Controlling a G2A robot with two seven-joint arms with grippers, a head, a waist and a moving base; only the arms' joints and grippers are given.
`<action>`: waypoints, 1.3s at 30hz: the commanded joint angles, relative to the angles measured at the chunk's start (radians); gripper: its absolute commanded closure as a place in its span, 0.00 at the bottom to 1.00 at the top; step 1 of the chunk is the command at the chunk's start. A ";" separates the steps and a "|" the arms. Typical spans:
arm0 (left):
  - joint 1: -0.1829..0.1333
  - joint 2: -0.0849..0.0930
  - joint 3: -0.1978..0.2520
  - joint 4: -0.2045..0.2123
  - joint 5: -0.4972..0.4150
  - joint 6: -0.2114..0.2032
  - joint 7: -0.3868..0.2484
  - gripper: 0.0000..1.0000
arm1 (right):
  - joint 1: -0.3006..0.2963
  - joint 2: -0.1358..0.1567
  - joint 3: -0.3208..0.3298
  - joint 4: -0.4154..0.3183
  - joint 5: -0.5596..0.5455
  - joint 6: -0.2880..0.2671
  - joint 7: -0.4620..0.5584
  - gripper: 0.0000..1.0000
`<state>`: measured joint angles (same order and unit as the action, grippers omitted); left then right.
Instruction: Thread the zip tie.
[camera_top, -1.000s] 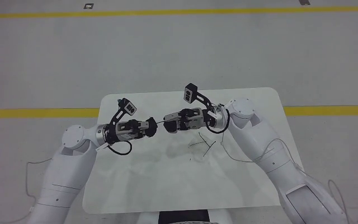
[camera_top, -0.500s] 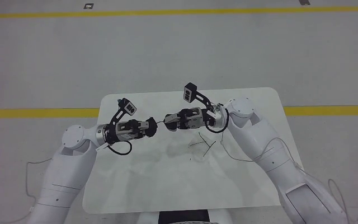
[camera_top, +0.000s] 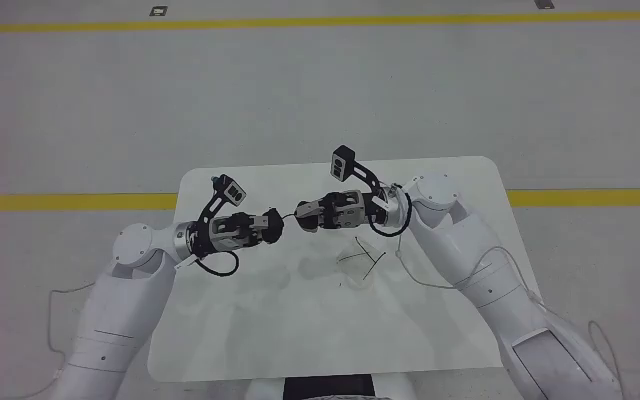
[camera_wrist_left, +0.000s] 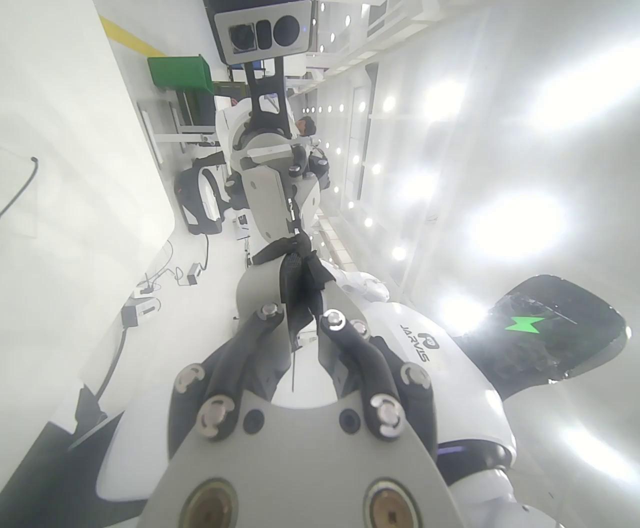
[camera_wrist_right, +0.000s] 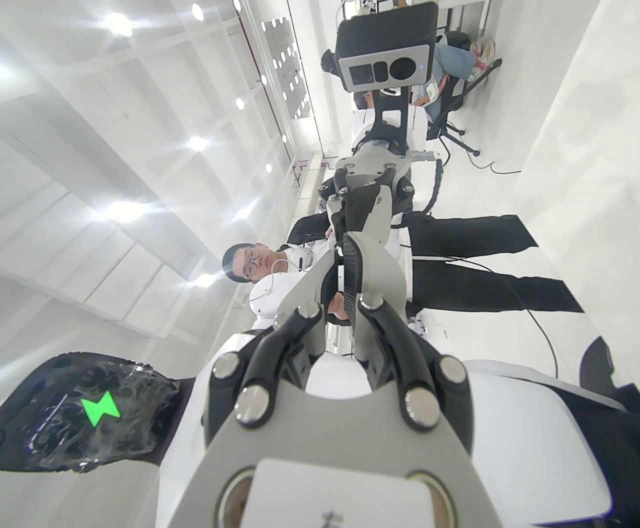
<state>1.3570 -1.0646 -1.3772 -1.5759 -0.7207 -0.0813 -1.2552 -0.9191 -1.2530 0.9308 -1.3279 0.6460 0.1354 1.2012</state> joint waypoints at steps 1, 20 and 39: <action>0.002 0.001 -0.004 -0.002 -0.011 -0.008 0.007 0.00 | -0.001 0.001 0.002 -0.001 -0.002 0.001 0.000 1.00; 0.004 0.007 0.017 -0.012 -0.035 -0.027 0.048 0.08 | -0.024 0.002 0.008 -0.021 0.004 0.000 -0.050 1.00; 0.005 0.015 0.031 -0.010 -0.046 -0.036 0.066 0.63 | -0.057 0.009 0.035 -0.047 0.008 0.006 -0.100 1.00</action>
<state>1.3622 -1.0501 -1.3471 -1.5856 -0.7669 -0.1176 -1.1899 -0.9761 -1.2445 0.9662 -1.3750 0.6558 0.1404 1.1006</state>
